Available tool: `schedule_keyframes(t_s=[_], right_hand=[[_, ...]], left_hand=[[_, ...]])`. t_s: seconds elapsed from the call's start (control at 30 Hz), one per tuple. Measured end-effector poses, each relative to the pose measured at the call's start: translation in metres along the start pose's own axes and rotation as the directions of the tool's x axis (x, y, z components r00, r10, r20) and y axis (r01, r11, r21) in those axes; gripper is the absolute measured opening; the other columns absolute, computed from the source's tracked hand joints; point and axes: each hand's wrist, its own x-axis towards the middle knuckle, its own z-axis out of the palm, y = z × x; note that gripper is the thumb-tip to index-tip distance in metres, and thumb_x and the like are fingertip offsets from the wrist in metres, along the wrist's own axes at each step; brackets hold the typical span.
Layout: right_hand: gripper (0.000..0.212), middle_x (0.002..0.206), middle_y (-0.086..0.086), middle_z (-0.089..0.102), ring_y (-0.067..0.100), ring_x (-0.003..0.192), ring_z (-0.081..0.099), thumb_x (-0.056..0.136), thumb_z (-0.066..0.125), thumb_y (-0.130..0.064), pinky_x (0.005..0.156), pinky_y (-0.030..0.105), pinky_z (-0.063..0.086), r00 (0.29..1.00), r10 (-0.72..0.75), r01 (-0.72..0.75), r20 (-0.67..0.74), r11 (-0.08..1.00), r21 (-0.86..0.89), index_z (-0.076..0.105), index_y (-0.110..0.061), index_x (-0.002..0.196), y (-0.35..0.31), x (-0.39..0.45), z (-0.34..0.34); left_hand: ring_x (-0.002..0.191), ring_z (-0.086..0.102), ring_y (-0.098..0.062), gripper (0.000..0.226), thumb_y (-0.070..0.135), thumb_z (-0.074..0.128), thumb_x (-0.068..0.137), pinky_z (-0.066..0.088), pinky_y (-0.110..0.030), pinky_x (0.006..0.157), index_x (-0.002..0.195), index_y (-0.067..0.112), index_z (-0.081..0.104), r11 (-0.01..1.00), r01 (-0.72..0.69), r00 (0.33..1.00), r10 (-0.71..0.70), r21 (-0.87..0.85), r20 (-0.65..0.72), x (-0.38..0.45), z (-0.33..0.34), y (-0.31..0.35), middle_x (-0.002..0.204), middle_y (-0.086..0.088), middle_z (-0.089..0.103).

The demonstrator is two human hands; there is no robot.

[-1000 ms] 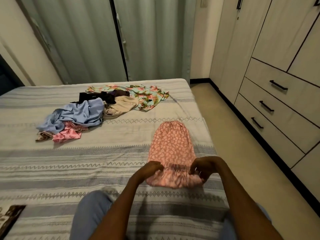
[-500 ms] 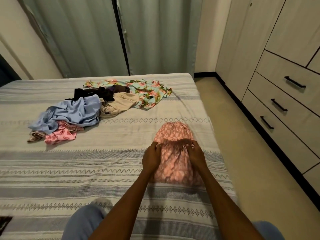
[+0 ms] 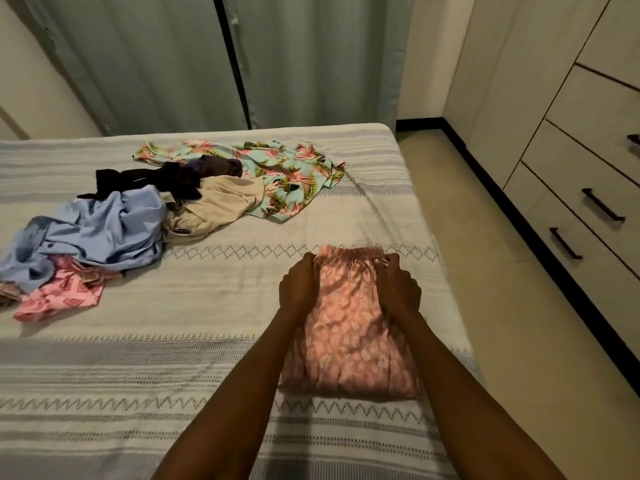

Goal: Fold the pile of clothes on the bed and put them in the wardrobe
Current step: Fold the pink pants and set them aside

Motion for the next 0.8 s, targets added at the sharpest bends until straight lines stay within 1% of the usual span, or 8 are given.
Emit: schedule_keyframes(t_s=[0.13, 0.23, 0.37, 0.43, 0.5, 0.6, 0.7, 0.8], right_hand=[[0.035, 0.115, 0.016, 0.068, 0.039, 0.099, 0.064, 0.106, 0.033, -0.044, 0.077, 0.042, 0.042, 0.999, 0.012, -0.009, 0.046, 0.997, -0.072, 0.043, -0.017, 0.127, 0.012, 0.019, 0.024], [0.038, 0.116, 0.011, 0.069, 0.038, 0.099, 0.064, 0.104, 0.032, -0.049, 0.082, 0.044, 0.047, 0.999, 0.018, -0.017, 0.030, 0.998, -0.056, 0.046, -0.020, 0.126, 0.022, 0.020, 0.037], [0.049, 0.124, 0.007, 0.066, 0.035, 0.108, 0.063, 0.100, 0.037, -0.060, 0.086, 0.042, 0.048, 0.999, 0.044, -0.045, 0.012, 0.993, 0.113, 0.046, -0.028, 0.136, 0.028, 0.012, 0.036], [0.052, 0.136, 0.007, 0.057, 0.033, 0.119, 0.057, 0.099, 0.043, -0.056, 0.093, 0.043, 0.047, 0.999, 0.043, -0.044, 0.013, 0.973, 0.229, 0.043, -0.026, 0.142, 0.029, 0.002, 0.031], [0.058, 0.141, 0.010, 0.047, 0.034, 0.125, 0.049, 0.098, 0.048, -0.051, 0.097, 0.046, 0.045, 1.000, -0.004, 0.006, -0.012, 0.981, 0.192, 0.038, -0.022, 0.147, 0.030, -0.016, 0.026], [0.059, 0.140, 0.009, 0.046, 0.031, 0.124, 0.047, 0.096, 0.051, -0.050, 0.099, 0.047, 0.045, 0.985, -0.150, 0.154, -0.083, 0.987, 0.048, 0.038, -0.021, 0.146, 0.026, -0.056, 0.016], [0.057, 0.138, 0.007, 0.053, 0.026, 0.126, 0.048, 0.095, 0.052, -0.056, 0.100, 0.045, 0.043, 0.947, -0.300, 0.296, -0.113, 0.954, -0.050, 0.047, -0.022, 0.141, 0.029, -0.101, 0.009], [0.069, 0.132, 0.002, 0.057, 0.023, 0.124, 0.051, 0.089, 0.042, -0.073, 0.098, 0.045, 0.042, 0.926, -0.364, 0.358, -0.094, 0.930, -0.080, 0.053, -0.025, 0.137, 0.046, -0.137, 0.007]], left_hand=[[0.081, 0.063, -0.032, 0.037, 0.050, 0.030, 0.105, 0.040, -0.035, 0.059, 0.108, 0.019, 0.050, 0.997, 0.016, 0.996, -0.022, 0.072, 0.083, 0.015, 0.026, -0.016, 0.094, -0.005, 0.066], [0.082, 0.065, -0.032, 0.042, 0.055, 0.033, 0.103, 0.047, -0.038, 0.063, 0.111, 0.019, 0.052, 0.996, 0.059, 0.992, -0.066, 0.066, 0.106, 0.010, 0.041, -0.029, 0.095, -0.005, 0.068], [0.093, 0.066, -0.030, 0.046, 0.060, 0.037, 0.100, 0.048, -0.038, 0.070, 0.119, 0.021, 0.053, 0.988, 0.151, 0.981, -0.144, -0.038, 0.132, 0.005, 0.038, -0.029, 0.108, -0.003, 0.069], [0.105, 0.063, -0.029, 0.044, 0.054, 0.042, 0.100, 0.050, -0.040, 0.079, 0.127, 0.020, 0.050, 0.981, 0.175, 0.977, -0.163, -0.087, 0.135, -0.003, 0.029, -0.027, 0.120, -0.004, 0.064], [0.110, 0.057, -0.031, 0.042, 0.043, 0.046, 0.101, 0.049, -0.042, 0.084, 0.132, 0.015, 0.050, 0.995, 0.090, 0.992, -0.087, -0.032, 0.094, -0.019, 0.020, -0.024, 0.127, -0.009, 0.057], [0.106, 0.057, -0.031, 0.037, 0.036, 0.048, 0.101, 0.047, -0.042, 0.085, 0.130, 0.014, 0.054, 0.998, -0.068, 0.997, 0.068, 0.007, 0.028, -0.055, 0.005, -0.019, 0.125, -0.011, 0.058], [0.103, 0.058, -0.026, 0.039, 0.044, 0.043, 0.100, 0.048, -0.040, 0.084, 0.125, 0.017, 0.057, 0.981, -0.191, 0.982, 0.191, -0.010, -0.006, -0.095, -0.012, -0.020, 0.122, -0.006, 0.060], [0.107, 0.057, -0.020, 0.042, 0.052, 0.043, 0.100, 0.045, -0.034, 0.088, 0.123, 0.021, 0.058, 0.952, -0.303, 0.952, 0.304, -0.042, 0.018, -0.138, -0.024, -0.026, 0.122, 0.000, 0.061]])
